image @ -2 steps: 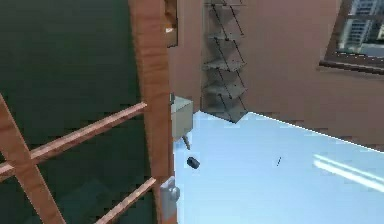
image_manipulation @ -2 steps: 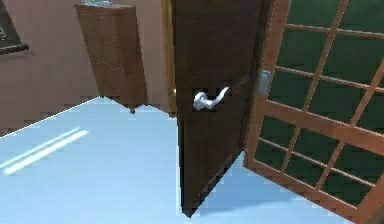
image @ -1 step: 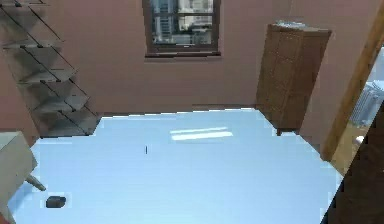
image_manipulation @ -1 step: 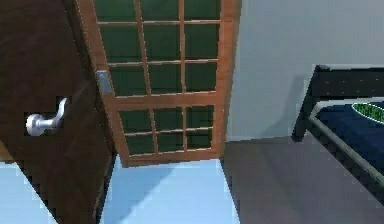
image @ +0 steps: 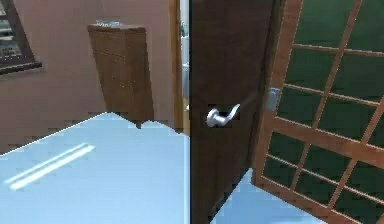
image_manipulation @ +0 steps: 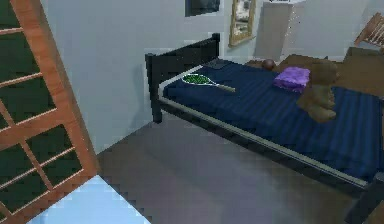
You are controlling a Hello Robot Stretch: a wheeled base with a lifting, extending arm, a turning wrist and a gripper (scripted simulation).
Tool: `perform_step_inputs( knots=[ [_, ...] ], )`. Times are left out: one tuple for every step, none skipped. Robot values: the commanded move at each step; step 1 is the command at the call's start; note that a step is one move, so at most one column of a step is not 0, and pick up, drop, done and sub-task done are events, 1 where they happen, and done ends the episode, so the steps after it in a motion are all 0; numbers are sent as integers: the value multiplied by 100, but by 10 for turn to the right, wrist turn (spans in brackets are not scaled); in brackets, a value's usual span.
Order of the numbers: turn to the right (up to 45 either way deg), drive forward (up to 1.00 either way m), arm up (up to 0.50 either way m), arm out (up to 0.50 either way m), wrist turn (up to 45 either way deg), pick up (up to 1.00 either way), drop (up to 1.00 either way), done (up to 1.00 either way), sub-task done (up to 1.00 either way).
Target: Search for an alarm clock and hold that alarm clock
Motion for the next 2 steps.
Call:
perform_step_inputs(
  knots=[
    [420, 0, 0, 0, 0, 0, 0, 0, 0],
    [0, 5, 0, 0, 0, 0, 0, 0, 0]
  ],
)
